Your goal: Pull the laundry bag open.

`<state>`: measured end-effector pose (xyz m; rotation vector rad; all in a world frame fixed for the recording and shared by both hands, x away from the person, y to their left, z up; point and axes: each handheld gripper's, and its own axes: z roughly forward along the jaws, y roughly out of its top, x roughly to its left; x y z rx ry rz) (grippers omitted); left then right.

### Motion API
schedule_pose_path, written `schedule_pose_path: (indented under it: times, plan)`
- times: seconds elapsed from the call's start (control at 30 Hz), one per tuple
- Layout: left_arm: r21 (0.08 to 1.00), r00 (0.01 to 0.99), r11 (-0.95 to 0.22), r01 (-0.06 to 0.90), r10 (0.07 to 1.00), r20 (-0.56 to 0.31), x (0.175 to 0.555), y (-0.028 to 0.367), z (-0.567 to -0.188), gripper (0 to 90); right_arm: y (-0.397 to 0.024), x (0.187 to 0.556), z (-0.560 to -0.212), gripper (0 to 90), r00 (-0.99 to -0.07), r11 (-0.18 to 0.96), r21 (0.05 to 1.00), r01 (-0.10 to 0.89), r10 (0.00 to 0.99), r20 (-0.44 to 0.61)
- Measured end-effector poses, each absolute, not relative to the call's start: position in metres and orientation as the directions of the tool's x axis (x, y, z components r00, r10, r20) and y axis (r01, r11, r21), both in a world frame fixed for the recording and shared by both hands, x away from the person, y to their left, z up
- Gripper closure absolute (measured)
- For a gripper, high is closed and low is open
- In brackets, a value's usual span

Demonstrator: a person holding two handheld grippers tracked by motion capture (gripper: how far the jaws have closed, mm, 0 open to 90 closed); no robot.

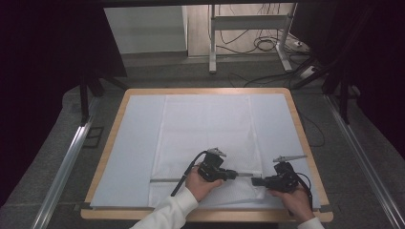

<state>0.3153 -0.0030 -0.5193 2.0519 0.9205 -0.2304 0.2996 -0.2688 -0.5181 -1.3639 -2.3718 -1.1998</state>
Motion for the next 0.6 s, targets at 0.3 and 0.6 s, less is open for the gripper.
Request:
schedule_pose_path:
  times: [0.3, 0.6]
  plan:
    - [0.63, 0.71, -0.366, 0.685, 0.527, -0.466, 0.3151, -0.0029, -0.5195, 87.6, -0.2687, 0.2994, -0.5183, 87.4, -0.576, 0.267, 0.564, 0.781, 0.657, 0.486]
    - [0.63, 0.713, -0.372, 0.682, 0.527, -0.461, 0.3149, 0.0016, -0.5187, 87.6, -0.2687, 0.2991, -0.5183, 87.4, -0.579, 0.266, 0.567, 0.779, 0.653, 0.489]
